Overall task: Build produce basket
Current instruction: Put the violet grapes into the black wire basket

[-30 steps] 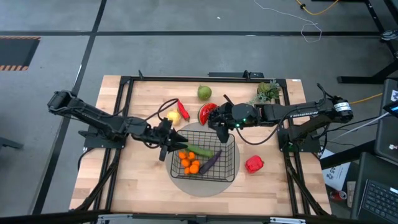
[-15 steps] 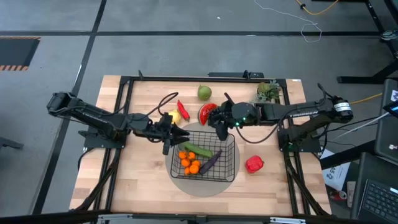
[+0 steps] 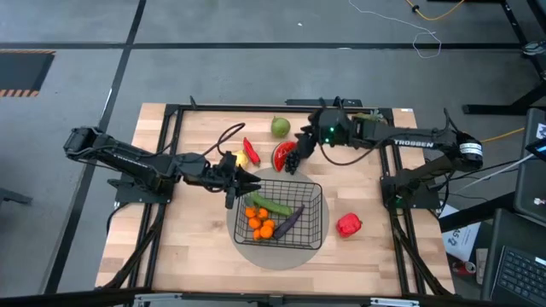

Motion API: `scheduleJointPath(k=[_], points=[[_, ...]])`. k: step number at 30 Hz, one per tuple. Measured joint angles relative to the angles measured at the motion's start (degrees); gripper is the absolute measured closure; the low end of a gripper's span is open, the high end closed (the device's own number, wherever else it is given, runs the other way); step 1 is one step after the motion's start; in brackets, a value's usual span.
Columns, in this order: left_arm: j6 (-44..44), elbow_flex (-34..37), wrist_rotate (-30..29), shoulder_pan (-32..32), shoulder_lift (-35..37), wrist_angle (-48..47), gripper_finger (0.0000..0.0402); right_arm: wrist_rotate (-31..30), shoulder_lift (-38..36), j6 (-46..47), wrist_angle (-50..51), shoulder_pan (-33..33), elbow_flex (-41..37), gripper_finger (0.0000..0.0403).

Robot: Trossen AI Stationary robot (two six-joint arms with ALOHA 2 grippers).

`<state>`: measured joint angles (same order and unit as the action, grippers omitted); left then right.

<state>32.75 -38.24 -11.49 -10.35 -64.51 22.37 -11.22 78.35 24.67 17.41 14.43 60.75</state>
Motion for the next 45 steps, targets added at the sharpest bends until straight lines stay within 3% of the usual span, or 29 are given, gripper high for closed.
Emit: scheduleJointPath(k=[5, 9, 14, 21, 29, 45], points=[[0.0, 0.0, 0.0, 0.0, 0.0, -0.7, 0.0260, 0.2, 0.0, -9.1, 0.0, 1.5, 0.0, 0.0231], [0.0, 0.0, 0.0, 0.0, 0.0, -0.7, 0.0260, 0.7, 0.0, -7.3, 0.0, 2.1, 0.0, 0.0224], [-1.8, 0.0, 0.1, 0.0, 0.2, -0.7, 0.0260, 0.5, 2.4, -7.3, -3.6, 2.2, 0.0, 0.0184], [-5.0, 0.0, 5.2, -0.2, 7.4, -6.6, 0.0260, 2.5, 8.6, 0.4, -11.1, 2.1, 0.0, 0.0151], [-4.8, 0.0, 4.5, -0.5, 15.8, -18.8, 0.0260, 8.6, 13.2, -5.9, -3.3, 2.3, 0.0, 0.0157], [-3.4, 0.0, 3.2, -0.5, 16.8, -20.8, 0.0260, 8.8, 20.3, -18.0, 3.1, 4.2, 0.0, 0.0158]])
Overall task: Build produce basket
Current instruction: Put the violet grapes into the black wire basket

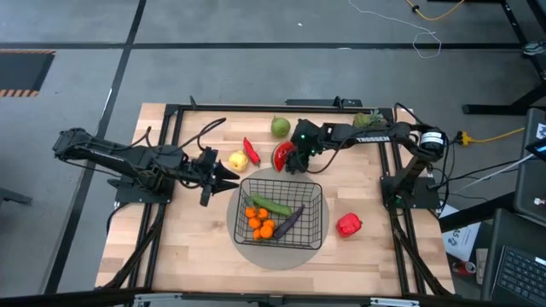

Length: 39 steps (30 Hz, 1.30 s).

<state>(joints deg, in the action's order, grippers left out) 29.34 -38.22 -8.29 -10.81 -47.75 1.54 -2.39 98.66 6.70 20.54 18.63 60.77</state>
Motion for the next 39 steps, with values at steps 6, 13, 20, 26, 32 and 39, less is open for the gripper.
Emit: scheduleJointPath(k=[6, 13, 20, 26, 32, 39], points=[[0.0, 0.0, 0.0, 0.0, 0.0, -0.7, 0.0260, 0.9, 0.4, -4.5, 2.9, 2.9, 0.0, 0.0158], [0.5, 0.0, -0.4, 0.0, 0.0, -3.1, 0.0260, 5.0, 2.8, -5.8, 4.9, 3.5, 0.1, 0.0158], [0.5, 0.0, -1.9, 0.0, 0.0, -3.1, 0.0261, 5.1, 3.8, -5.5, 4.0, 3.5, 0.1, 0.0158], [0.5, 0.0, -1.9, 0.0, 0.0, -3.2, 0.0261, 5.0, 3.8, -2.4, 4.0, 3.5, 0.1, 0.0209], [0.0, 0.0, -2.7, 0.0, 0.0, -3.9, 0.0261, 4.8, 3.7, 2.1, 3.8, 3.5, 0.1, 0.0336], [0.5, 0.0, -4.7, 0.0, 0.0, -6.3, 0.0261, 4.5, 3.8, 3.4, 7.5, 2.5, 3.5, 0.0366]])
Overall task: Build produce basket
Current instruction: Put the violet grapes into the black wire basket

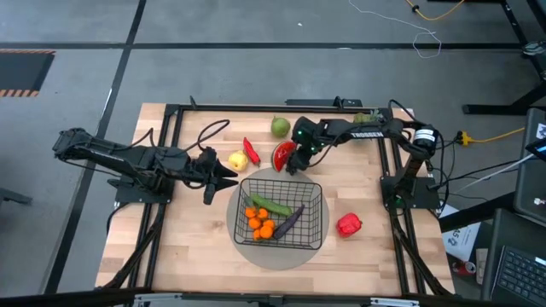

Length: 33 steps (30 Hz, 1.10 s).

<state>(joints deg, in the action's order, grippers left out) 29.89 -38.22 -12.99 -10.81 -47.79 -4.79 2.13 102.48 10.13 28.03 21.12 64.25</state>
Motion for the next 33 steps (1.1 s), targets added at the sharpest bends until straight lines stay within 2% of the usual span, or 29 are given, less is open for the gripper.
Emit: scheduleJointPath(k=[4, 11, 20, 24, 29, 33], points=[[1.1, 0.0, 0.0, 0.0, 0.0, -0.4, 0.0260, -2.3, 0.0, -0.8, 2.9, -2.2, 6.2, 0.0372], [1.1, 0.0, 0.0, -0.7, 0.0, -1.0, 0.0260, -7.4, -0.1, -4.8, 16.8, -6.7, 22.7, 0.0375], [1.2, 0.0, 0.1, -2.7, 0.0, -3.5, 0.0260, -7.6, -0.3, -7.3, 35.3, -14.0, 47.1, 0.0376], [1.2, 0.0, -1.0, -2.8, 0.0, -3.5, 0.0260, -8.5, -0.3, -9.1, 40.4, -17.4, 55.9, 0.0376], [1.3, 0.0, -1.5, -2.8, 0.0, -3.4, 0.0260, -8.5, -0.4, -9.2, 45.6, -21.3, 63.5, 0.0375], [1.5, 0.0, -1.5, -2.8, 0.0, -3.4, 0.0260, -8.5, -0.4, -9.2, 47.8, -23.7, 65.7, 0.0352]])
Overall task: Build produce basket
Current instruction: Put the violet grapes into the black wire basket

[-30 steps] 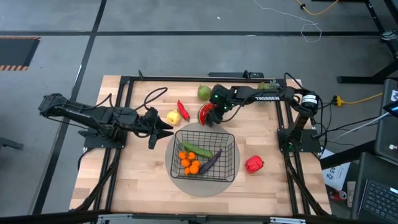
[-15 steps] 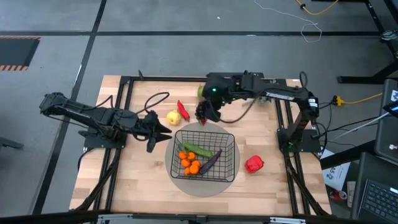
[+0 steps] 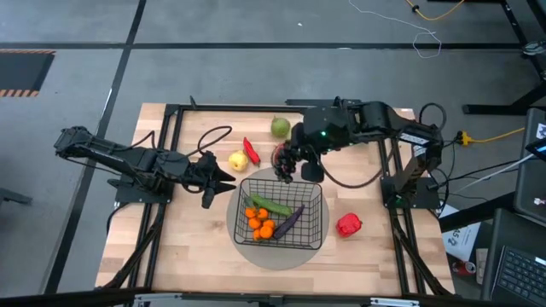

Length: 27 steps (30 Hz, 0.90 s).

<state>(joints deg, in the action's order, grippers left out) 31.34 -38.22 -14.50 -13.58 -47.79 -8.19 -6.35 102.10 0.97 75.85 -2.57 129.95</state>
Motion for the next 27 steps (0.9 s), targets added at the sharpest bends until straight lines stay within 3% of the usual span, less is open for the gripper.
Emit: scheduleJointPath(k=[6, 15, 20, 27], points=[[0.0, 0.0, 0.0, 0.0, 0.0, 0.0, 0.0260, 1.3, 0.0, 4.2, 0.5, -2.4, 0.1, 0.0318], [0.0, 0.0, -0.1, 0.0, 0.0, 0.0, 0.0260, 3.9, 0.0, 4.6, 0.2, -3.8, 0.1, 0.0312], [-0.3, 0.0, -0.1, 0.0, 0.0, 0.0, 0.0260, 8.3, 0.0, 4.5, 0.1, -4.4, 0.1, 0.0312], [-0.4, 0.0, -0.1, 0.0, 0.0, 0.0, 0.0260, 8.4, 0.0, 0.9, -1.3, -5.6, 0.1, 0.0290]])
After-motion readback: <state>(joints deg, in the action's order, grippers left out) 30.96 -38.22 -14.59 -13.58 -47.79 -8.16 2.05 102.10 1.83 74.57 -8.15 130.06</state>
